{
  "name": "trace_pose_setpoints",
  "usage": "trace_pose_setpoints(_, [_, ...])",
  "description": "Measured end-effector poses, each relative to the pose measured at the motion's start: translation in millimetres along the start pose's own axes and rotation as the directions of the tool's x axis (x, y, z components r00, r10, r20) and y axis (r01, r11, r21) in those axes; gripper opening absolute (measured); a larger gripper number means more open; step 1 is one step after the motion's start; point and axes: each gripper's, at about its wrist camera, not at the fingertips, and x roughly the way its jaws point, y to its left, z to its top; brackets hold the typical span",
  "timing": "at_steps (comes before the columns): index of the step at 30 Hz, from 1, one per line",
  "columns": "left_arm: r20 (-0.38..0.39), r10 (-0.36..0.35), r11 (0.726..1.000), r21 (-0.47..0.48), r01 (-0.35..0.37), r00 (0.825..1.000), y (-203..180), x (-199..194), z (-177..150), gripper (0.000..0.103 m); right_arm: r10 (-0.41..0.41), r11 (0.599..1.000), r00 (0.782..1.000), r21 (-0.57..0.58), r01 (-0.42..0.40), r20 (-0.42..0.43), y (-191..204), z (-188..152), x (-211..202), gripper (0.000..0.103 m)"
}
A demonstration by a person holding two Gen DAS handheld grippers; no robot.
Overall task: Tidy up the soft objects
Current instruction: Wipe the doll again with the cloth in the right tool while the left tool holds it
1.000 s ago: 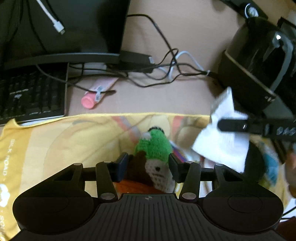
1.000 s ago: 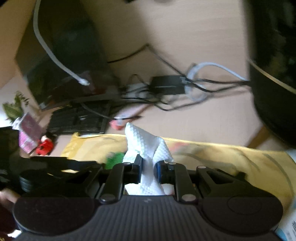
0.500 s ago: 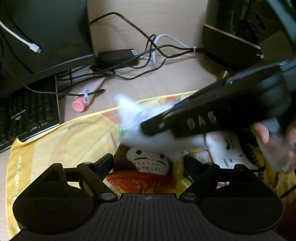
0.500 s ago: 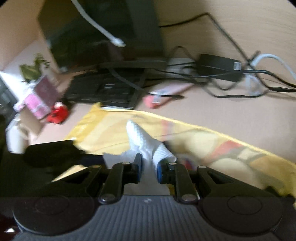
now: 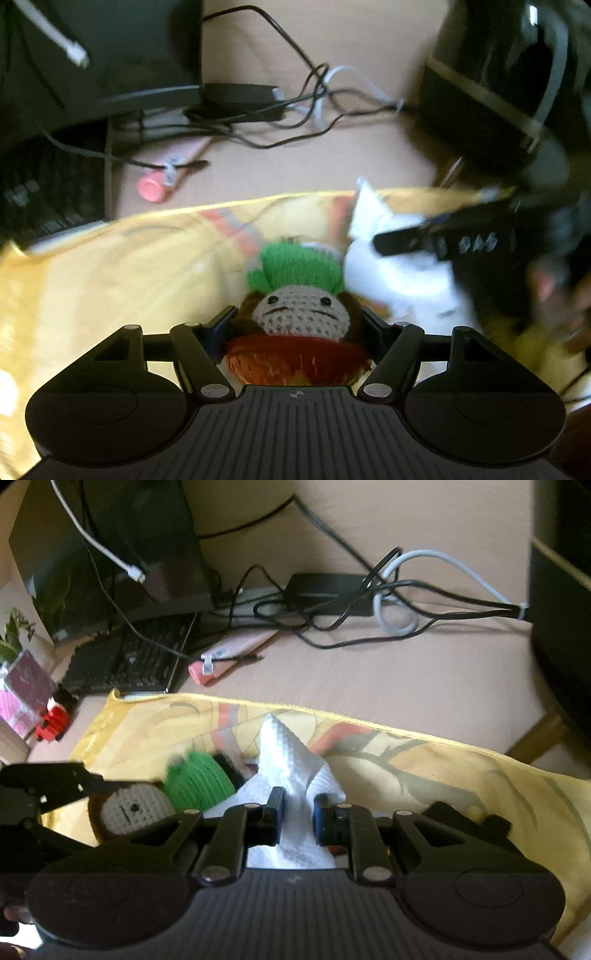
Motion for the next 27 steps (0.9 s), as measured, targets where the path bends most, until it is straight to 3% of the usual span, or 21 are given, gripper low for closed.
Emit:
trace_pose_setpoints(3, [0.000,-0.168,0.981,-0.100,0.167,0.986,6.6,-7.7,3.6,0.075,0.010,1.000,0.999,0.029,-0.011,0.037,-3.9,-0.4,-18.4,0.018])
trace_pose_setpoints(5, [-0.026,-0.177,0.977,-0.126,0.173,0.984,8.7,-2.9,1.6,0.077,0.019,0.999,0.998,0.044,-0.021,0.061,-4.8,-0.7,-30.1,0.018])
trace_pose_setpoints(8, [-0.060,-0.096,0.988,-0.125,0.088,0.994,10.4,5.2,-3.1,0.078,0.090,0.994,0.993,0.049,-0.094,0.072,1.6,-2.7,-40.7,0.018])
trace_pose_setpoints(13, [-0.017,-0.005,0.978,-0.207,0.001,1.000,25.2,-1.1,-0.1,0.080,0.250,0.966,0.965,0.044,-0.254,0.075,21.4,-10.1,-50.3,0.018])
trace_pose_setpoints(18, [0.006,0.059,0.929,-0.366,-0.053,0.998,59.5,-9.4,-1.1,0.086,0.289,0.957,0.957,0.001,-0.289,0.038,36.3,-14.0,-44.8,0.018])
trace_pose_setpoints(21, [0.018,0.097,0.915,-0.396,-0.082,0.995,71.4,-15.8,-1.5,0.086,0.260,0.966,0.966,0.000,-0.260,0.016,33.2,-14.7,-38.5,0.018])
trace_pose_setpoints(24, [0.082,0.080,0.949,-0.310,-0.051,0.993,59.1,-37.4,-1.0,0.089,0.230,0.973,0.973,-0.002,-0.230,-0.007,30.1,-15.5,-32.2,0.018])
trace_pose_setpoints(26, [0.130,0.048,0.992,-0.119,-0.033,0.990,30.3,-53.2,-3.3,0.094,0.210,0.978,0.977,-0.003,-0.210,-0.021,28.1,-16.0,-28.0,0.018])
trace_pose_setpoints(27, [0.150,0.030,1.000,-0.013,-0.028,0.988,14.8,-60.7,-4.7,0.094,0.200,0.980,0.979,-0.004,-0.201,-0.029,27.0,-16.2,-25.9,0.018])
